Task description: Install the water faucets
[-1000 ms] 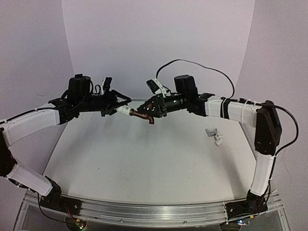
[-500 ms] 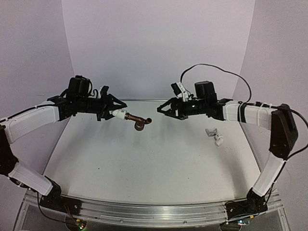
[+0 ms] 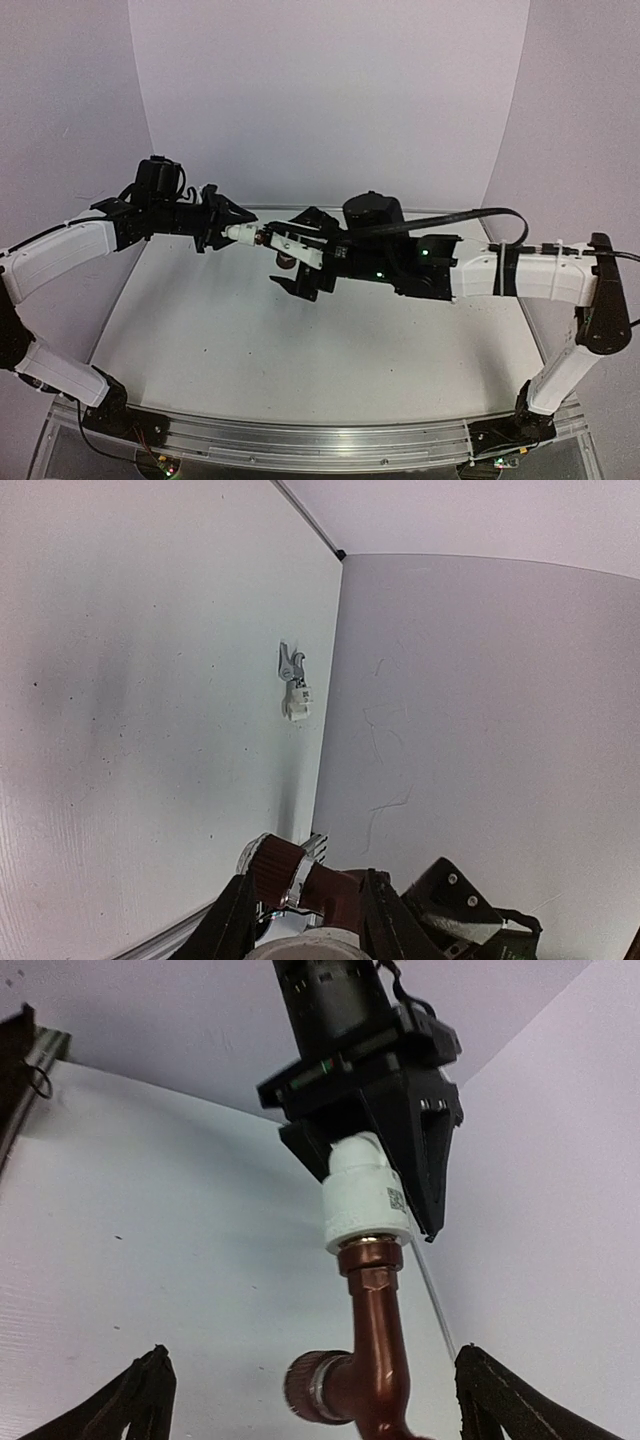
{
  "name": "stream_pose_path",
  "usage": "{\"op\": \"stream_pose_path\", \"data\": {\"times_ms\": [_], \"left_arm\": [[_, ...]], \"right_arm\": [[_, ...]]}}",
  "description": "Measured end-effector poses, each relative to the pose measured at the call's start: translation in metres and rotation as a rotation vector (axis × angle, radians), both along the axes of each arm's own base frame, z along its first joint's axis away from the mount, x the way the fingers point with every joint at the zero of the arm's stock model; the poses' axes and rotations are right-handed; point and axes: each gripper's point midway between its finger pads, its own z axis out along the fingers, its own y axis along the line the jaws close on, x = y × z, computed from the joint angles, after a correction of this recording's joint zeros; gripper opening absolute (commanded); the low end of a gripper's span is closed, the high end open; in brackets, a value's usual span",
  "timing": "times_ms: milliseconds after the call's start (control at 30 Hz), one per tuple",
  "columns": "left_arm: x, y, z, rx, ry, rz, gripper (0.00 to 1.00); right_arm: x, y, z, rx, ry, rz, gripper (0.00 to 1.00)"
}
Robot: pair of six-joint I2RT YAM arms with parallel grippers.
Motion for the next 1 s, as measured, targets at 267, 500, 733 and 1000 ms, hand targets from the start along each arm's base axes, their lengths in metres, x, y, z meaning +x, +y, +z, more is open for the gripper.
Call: {"op": "stream_pose_path", "data": {"times_ms": [267, 500, 733, 1000], "left_arm": [[-0.01, 0.007, 0.024, 0.023, -0.159, -0.03, 0.0], [-0.019, 0.004, 0.036, 0.051, -0.307, -0.135, 0.0], [-0.012, 0.006, 0.054, 0.077, -0.459, -0.15, 0.0], [-0.008, 0.011, 0.042, 0.097, -0.359, -0.088, 0.0]], "right_arm": [[0.032, 0.017, -0.013, -0.066, 0.071, -0.097, 0.29], [0.024, 0.015, -0.01, 0.045, 0.416, 0.02, 0.0], [0.029, 0.018, 0.002, 0.325, 1.308, 0.377, 0.34], [0.055, -0.017, -0.027, 0.371, 1.554, 0.19, 0.86]]}}
